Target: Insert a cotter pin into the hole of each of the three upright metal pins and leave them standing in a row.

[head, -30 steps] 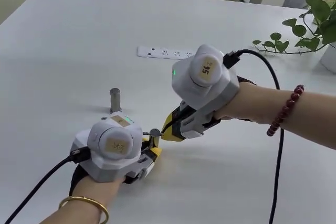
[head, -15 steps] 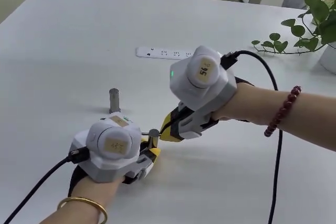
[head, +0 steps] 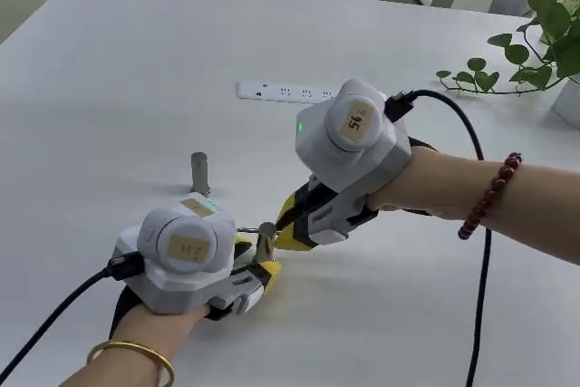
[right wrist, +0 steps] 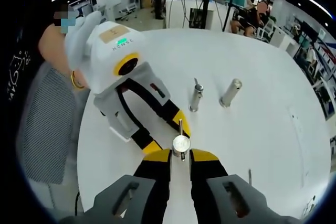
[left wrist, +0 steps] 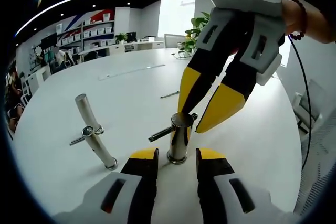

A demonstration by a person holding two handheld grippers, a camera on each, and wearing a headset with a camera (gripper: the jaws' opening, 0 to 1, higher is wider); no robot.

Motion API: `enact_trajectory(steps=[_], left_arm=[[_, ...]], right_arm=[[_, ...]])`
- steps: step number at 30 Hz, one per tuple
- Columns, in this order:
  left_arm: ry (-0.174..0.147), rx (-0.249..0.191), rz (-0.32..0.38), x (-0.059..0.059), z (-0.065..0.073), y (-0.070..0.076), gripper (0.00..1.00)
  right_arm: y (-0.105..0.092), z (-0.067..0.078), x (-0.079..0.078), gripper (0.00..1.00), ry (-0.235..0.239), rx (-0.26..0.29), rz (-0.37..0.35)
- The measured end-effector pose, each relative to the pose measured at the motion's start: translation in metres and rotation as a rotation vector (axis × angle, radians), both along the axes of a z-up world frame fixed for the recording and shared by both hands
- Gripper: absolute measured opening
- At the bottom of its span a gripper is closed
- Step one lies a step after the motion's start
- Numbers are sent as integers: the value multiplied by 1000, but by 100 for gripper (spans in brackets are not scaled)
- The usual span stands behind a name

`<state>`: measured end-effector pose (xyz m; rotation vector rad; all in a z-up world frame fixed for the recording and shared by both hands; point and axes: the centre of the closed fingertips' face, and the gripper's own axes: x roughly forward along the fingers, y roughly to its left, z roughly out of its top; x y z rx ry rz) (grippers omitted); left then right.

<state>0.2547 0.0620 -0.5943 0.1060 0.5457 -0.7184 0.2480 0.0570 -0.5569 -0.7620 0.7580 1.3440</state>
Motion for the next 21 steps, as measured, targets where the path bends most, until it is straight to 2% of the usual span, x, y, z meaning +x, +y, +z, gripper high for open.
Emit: enact_trajectory(steps=[3,10,21], left_arm=[[2,-23,3,-4,4,2,31],[2,-44,21,-9,9,9,36],[-17,-51,19,-15,21,21,45]], right_arm=[[2,1,0,13,21,15,-21],[11,-1,0,15,36,55,-47],[14,-8,3,12,44,50,-59]])
